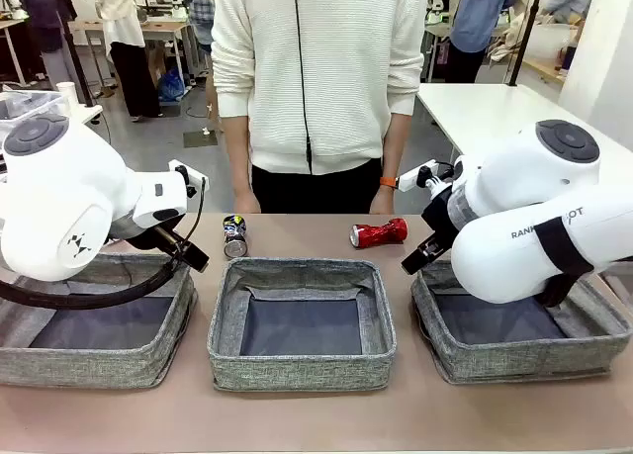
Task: Sort the waste into the appropriate baskets.
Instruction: Pick up the waste item pointed out by the person.
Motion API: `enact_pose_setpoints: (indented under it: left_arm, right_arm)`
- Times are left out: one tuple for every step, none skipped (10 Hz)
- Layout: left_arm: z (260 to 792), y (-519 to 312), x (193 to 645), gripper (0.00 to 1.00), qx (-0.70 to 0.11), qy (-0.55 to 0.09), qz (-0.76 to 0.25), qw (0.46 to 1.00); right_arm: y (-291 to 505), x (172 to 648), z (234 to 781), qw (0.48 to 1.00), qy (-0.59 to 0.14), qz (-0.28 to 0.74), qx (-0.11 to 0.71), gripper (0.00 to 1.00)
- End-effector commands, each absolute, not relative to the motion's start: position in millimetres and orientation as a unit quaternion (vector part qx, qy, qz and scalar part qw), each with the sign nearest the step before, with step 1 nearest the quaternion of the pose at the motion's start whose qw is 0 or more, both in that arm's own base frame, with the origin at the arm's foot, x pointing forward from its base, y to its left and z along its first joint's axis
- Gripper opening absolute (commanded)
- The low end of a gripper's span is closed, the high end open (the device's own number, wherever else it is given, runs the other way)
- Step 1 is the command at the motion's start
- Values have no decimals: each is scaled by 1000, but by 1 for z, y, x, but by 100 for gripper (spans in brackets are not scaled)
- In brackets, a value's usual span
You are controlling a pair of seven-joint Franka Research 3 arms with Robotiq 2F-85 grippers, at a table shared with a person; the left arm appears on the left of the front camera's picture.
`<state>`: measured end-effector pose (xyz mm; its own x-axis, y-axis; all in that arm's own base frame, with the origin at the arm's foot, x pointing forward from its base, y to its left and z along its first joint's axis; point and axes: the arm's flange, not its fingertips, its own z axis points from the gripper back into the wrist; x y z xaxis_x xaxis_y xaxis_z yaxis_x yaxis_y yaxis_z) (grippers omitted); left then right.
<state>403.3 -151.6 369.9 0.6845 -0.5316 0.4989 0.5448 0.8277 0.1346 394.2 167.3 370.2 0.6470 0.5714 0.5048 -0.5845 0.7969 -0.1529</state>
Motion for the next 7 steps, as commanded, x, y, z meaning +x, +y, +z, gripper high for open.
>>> enact_pose_setpoints:
  left_arm:
    - [370, -152, 403, 100, -12, -268, -293, 918]
    - [370, -152, 403, 100, -12, -268, -293, 918]
    - [370, -152, 403, 100, -12, -268, -293, 918]
    - [370, -152, 403, 100, -12, -268, -293, 918]
    - [370, -152, 403, 100, -12, -268, -293, 918]
    - [370, -152, 403, 100, -12, -268, -293, 918]
    - [370, -152, 403, 100, -12, -268, -293, 918]
  right_arm:
    - [167, 394, 370, 907, -274, 318, 12, 100]
    - [167, 394, 370, 907, -274, 318, 12, 100]
    - [167, 394, 370, 907, -274, 318, 12, 100]
    - [167, 394, 370, 907, -274, 318, 12, 100]
    - [167, 394, 370, 907, -274, 318, 12, 100]
    - [167, 394, 370, 907, -274, 318, 12, 100]
    - [167, 394, 370, 907, -274, 318, 12, 100]
